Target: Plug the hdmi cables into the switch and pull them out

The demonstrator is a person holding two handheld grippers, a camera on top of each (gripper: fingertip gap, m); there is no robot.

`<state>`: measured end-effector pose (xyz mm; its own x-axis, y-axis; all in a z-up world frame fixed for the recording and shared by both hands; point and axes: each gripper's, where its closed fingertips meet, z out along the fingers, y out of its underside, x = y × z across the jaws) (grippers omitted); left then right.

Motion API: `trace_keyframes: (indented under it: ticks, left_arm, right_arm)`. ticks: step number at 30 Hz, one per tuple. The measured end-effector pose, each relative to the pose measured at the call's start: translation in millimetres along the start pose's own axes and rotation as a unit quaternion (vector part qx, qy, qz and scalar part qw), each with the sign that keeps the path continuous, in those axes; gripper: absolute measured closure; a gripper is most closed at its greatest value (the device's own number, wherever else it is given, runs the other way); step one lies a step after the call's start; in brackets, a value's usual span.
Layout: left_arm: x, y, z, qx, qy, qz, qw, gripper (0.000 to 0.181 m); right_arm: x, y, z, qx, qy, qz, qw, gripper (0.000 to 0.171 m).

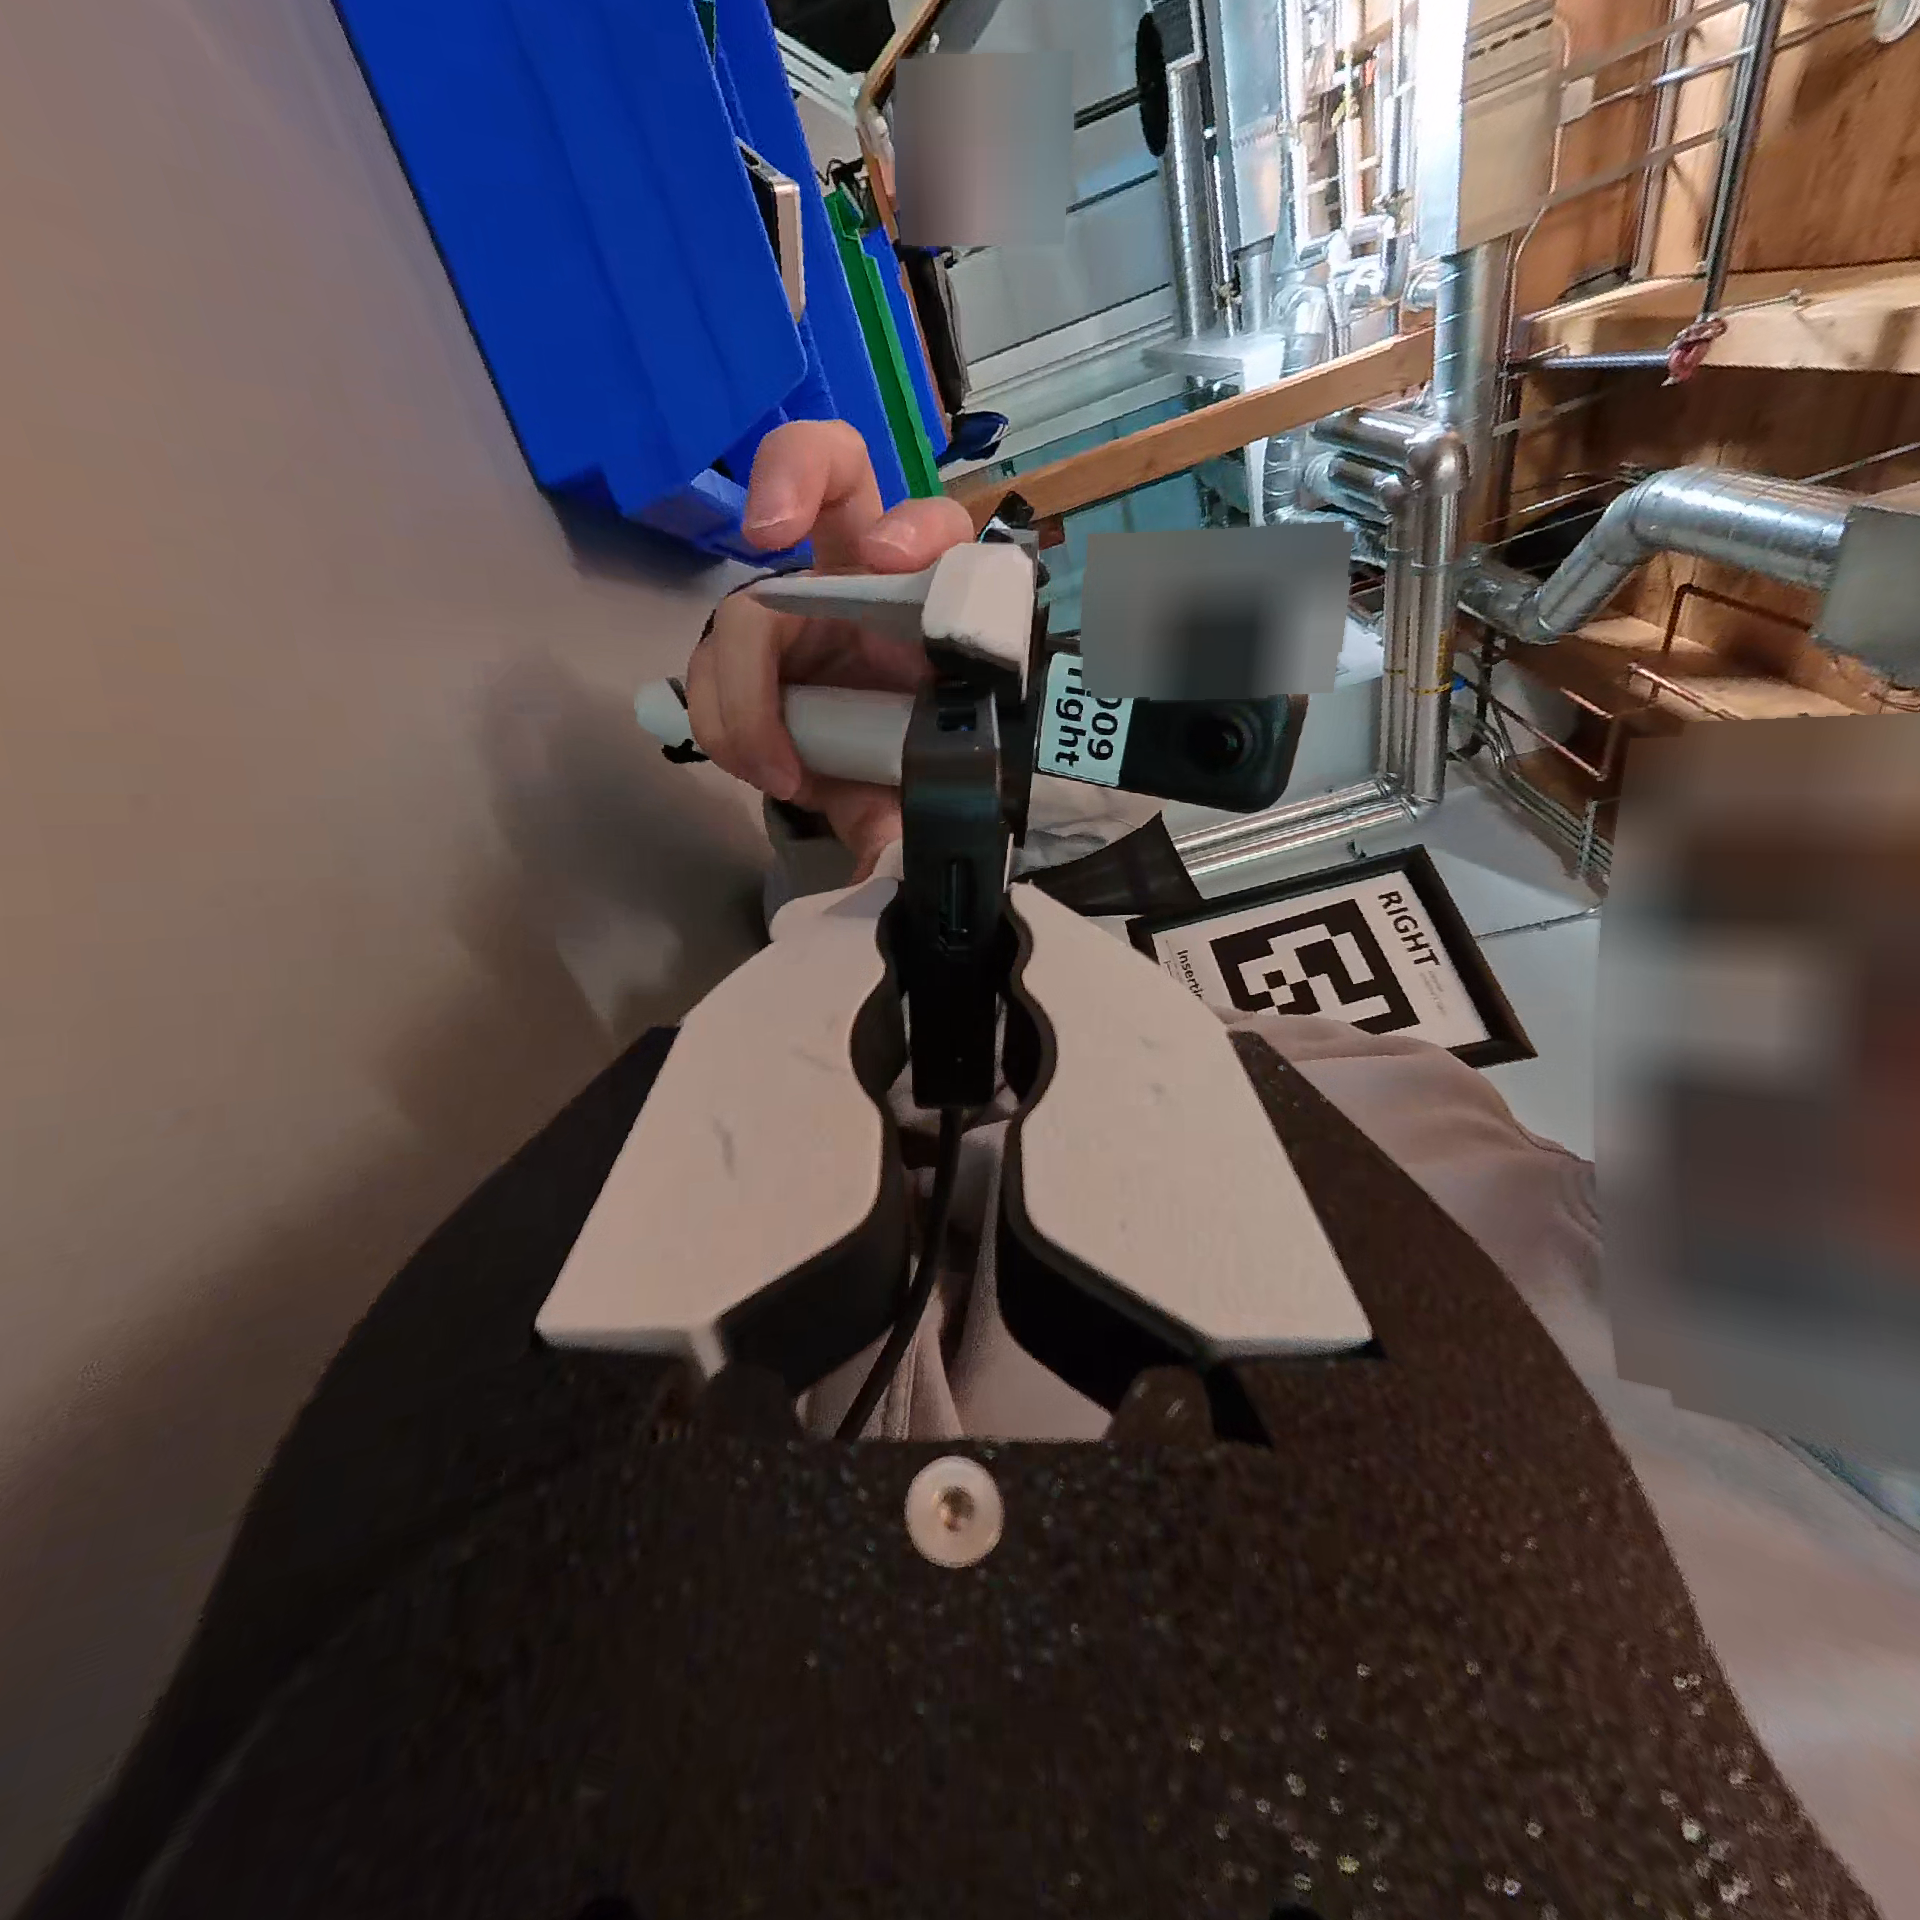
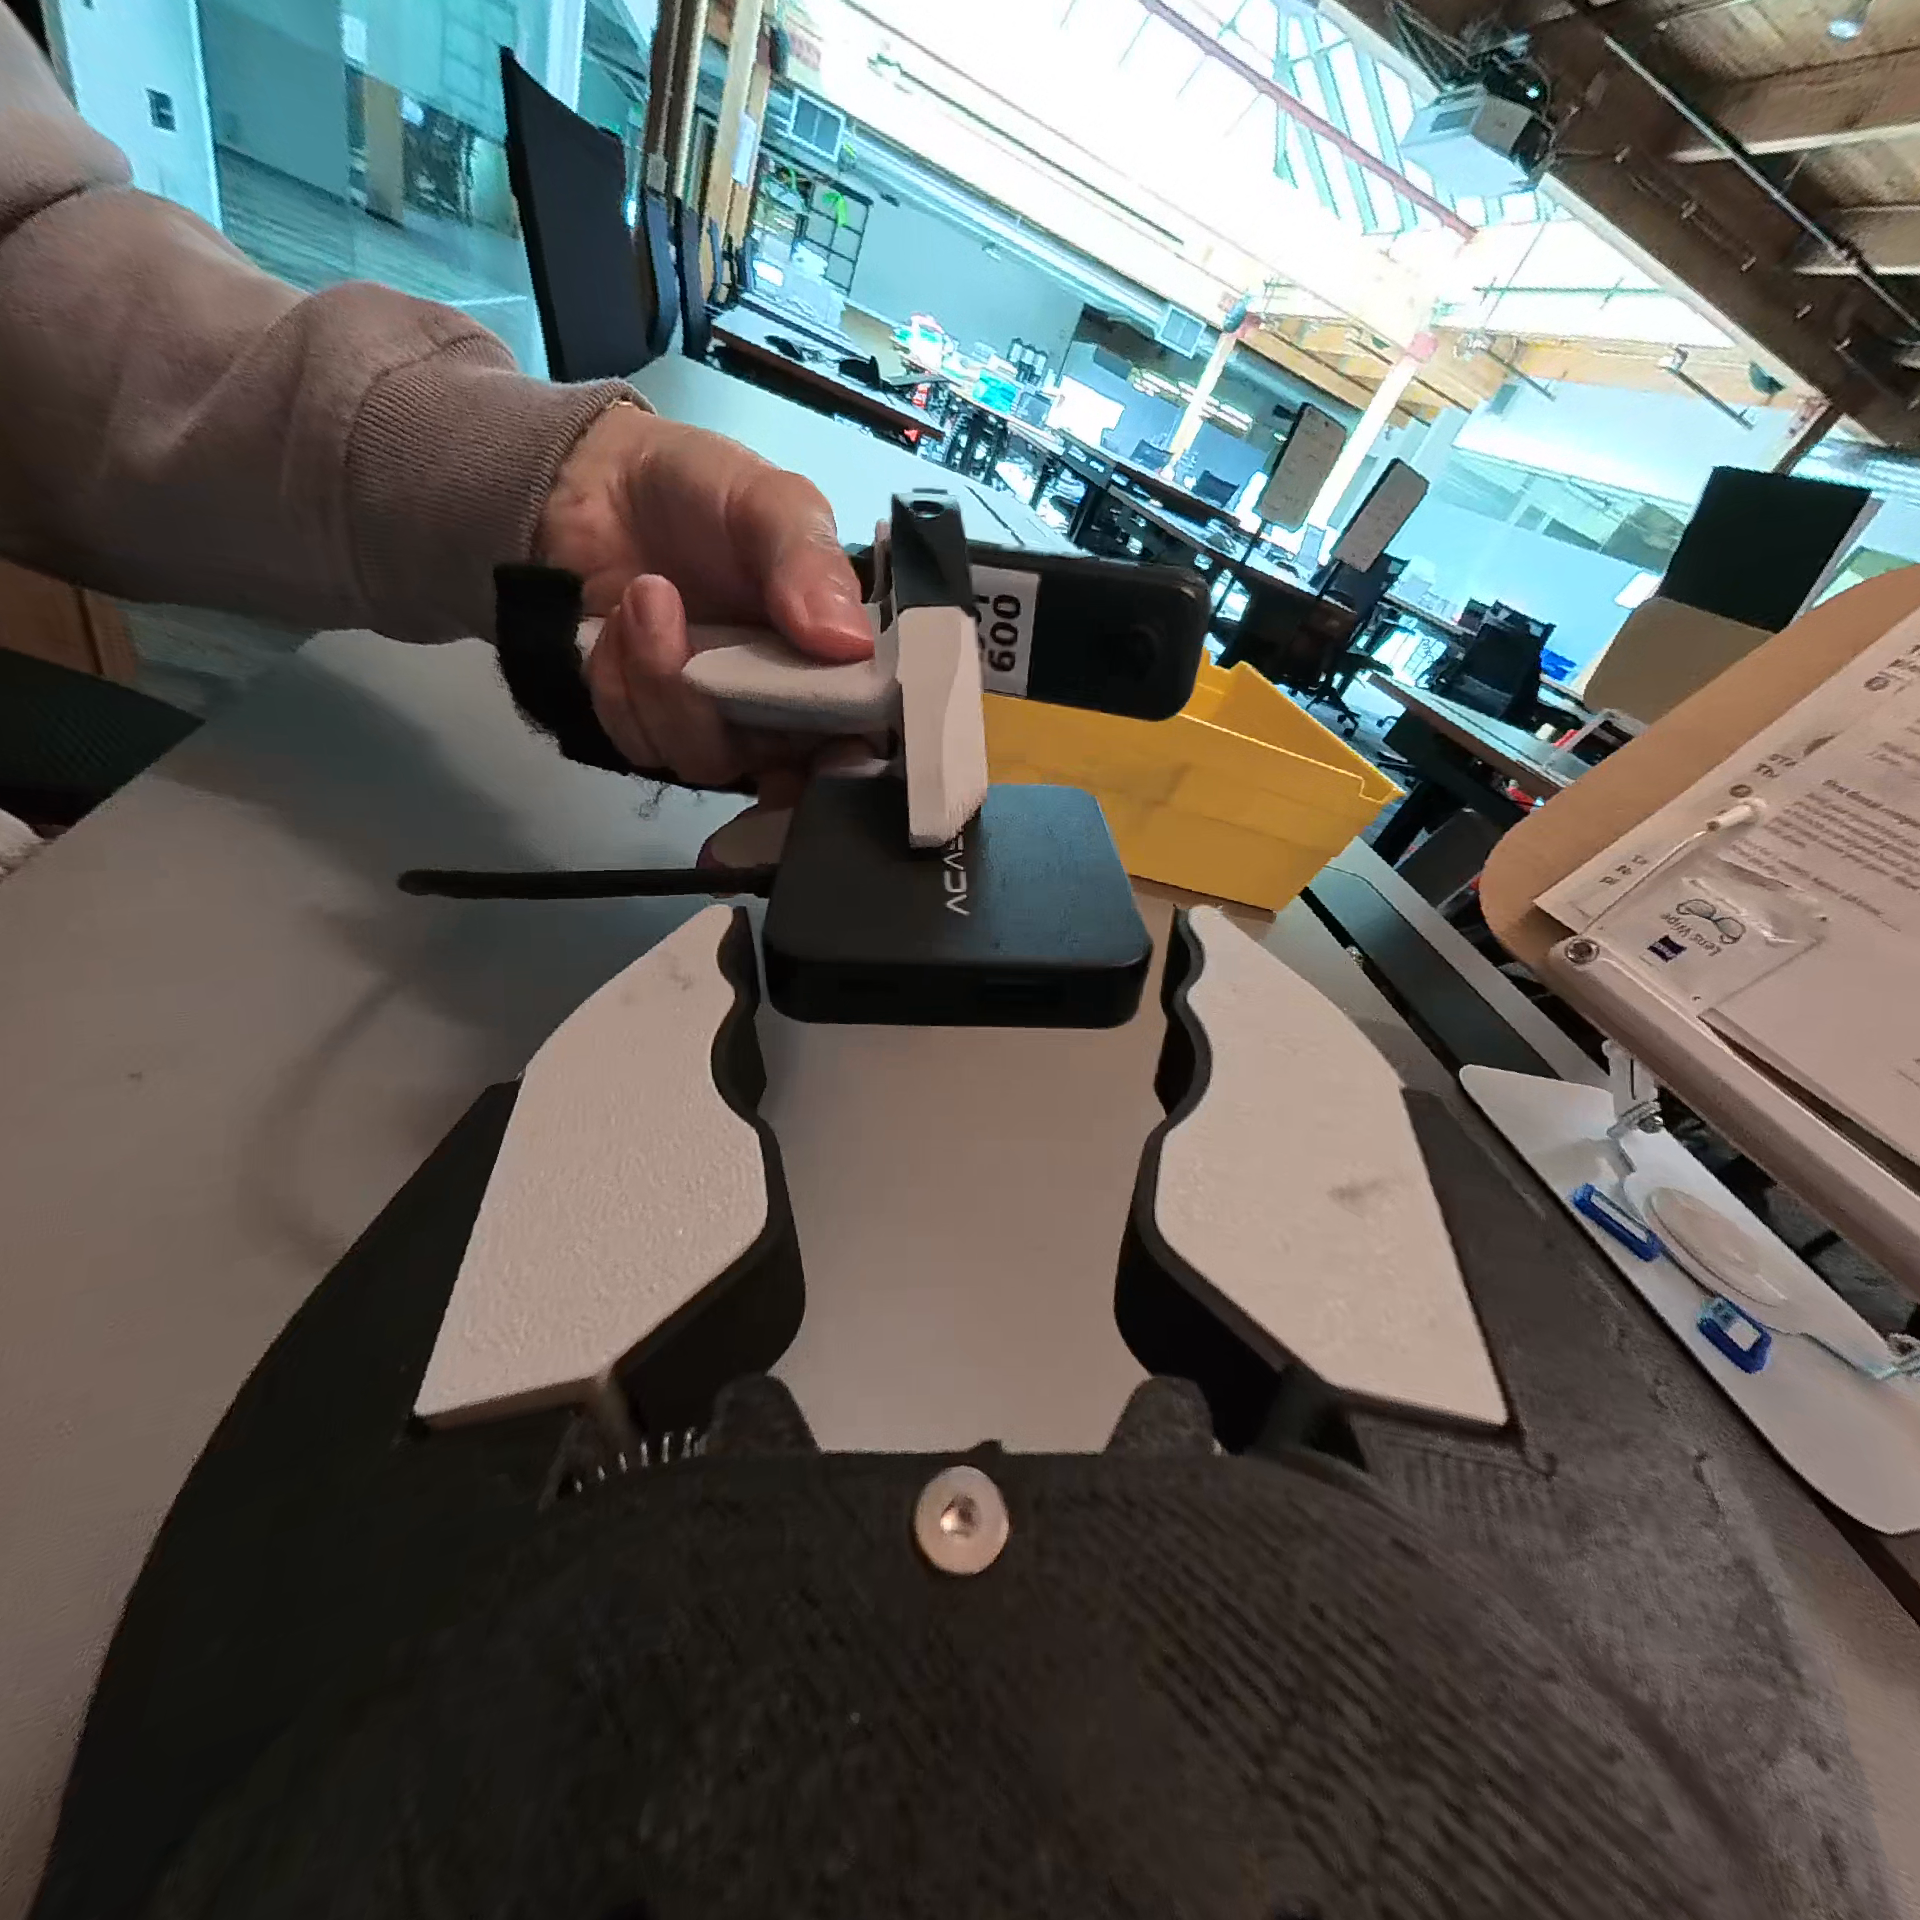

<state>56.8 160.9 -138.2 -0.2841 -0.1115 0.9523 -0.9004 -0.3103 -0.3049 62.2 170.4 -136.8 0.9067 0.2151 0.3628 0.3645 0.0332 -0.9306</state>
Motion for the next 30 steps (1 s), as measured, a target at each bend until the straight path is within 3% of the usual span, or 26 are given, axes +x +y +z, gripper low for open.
trace_keyframes:
  ticks: [12,18,20,22,26,28,30]
  left_arm:
    - [-3,-9,1,0.016,0.000,-0.003,1.000,0.167]
    - [16,-35,-24,0.077,-0.091,0.161,0.980,0.150]
    - [30,-57,-56,0.126,-0.161,0.240,0.949,0.150]
    - [35,-82,-106,0.174,-0.273,0.292,0.900,0.149]
    - [7,-119,-229,0.237,-0.468,0.252,0.813,0.149]
    - [-31,-127,-280,0.246,-0.519,0.176,0.799,0.145]
    - [-69,-129,-307,0.252,-0.514,0.095,0.814,0.145]
  right_arm:
    - [7,8,3,-0.017,0.024,0.045,0.999,0.099]
    - [11,-5,1,0.026,0.021,0.110,0.993,0.099]
    - [18,-11,-5,0.050,0.029,0.133,0.989,0.099]
    - [24,-14,-11,0.069,0.032,0.153,0.985,0.099]
    - [31,-18,-17,0.086,0.042,0.159,0.983,0.099]
    - [33,-21,-17,0.094,0.044,0.159,0.982,0.099]
    - [33,-22,-16,0.097,0.046,0.157,0.982,0.099]
